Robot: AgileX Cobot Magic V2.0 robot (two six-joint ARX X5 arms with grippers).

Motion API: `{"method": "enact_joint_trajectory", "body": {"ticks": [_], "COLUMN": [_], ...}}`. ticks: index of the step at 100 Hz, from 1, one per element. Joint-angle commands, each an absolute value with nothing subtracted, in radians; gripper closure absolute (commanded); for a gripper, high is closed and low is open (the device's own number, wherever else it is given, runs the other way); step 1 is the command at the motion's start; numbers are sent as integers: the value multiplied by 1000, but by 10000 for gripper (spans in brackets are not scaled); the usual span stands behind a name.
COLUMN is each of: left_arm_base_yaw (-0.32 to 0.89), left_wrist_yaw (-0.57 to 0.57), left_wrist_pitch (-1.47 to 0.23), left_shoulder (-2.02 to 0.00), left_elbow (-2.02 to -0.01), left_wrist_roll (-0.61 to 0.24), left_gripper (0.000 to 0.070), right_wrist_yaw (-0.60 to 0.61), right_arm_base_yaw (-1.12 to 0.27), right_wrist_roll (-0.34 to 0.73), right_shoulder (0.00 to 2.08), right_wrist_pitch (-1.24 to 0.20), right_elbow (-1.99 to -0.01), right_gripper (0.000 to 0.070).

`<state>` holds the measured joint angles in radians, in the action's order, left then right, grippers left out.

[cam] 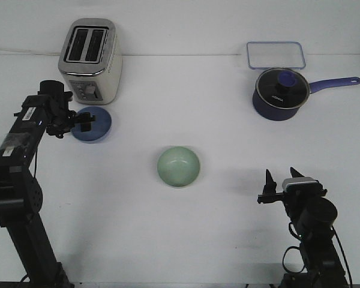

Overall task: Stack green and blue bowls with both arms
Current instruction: 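Grasp the rim of the light blue bowl with the left gripper, then carry the blue bowl over the green bowl with the left gripper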

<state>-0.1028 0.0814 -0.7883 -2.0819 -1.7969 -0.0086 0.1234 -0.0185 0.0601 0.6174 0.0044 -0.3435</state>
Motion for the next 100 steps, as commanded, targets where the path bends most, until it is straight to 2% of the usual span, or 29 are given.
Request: {"method": "enact_joint_trajectory", "body": {"ticks": [1,16,46,71,87,100], "left_arm_base_yaw": [-107,-112,-117,-114,-63,23], "left_wrist_yaw": [76,72,97,305,350,350], "left_wrist_pitch": [-783,-781,-819,-880,-933,-953], "left_shoulder": [-2109,-2108,-2066,-1904,-1813,-1769], "left_elbow": [-1823,-1823,-1828,-1828,-1828,-1827], "left_wrist_roll": [8,8,7,-12,-14,-13], "left_gripper": [343,698,696,696,696,696], "right_wrist_yaw": [123,123,123,123,123,123], "right_arm_base_yaw": [-19,-19,-19,-19,-19,-19], "right_wrist_roll": [72,72,72,72,72,72], "right_shoulder": [622,622,622,622,622,622], "right_wrist_pitch": [15,15,15,15,15,15], "right_elbow": [-344,-344,-344,-344,-344,-344], "right_gripper": [211,211,211,211,211,211]}}
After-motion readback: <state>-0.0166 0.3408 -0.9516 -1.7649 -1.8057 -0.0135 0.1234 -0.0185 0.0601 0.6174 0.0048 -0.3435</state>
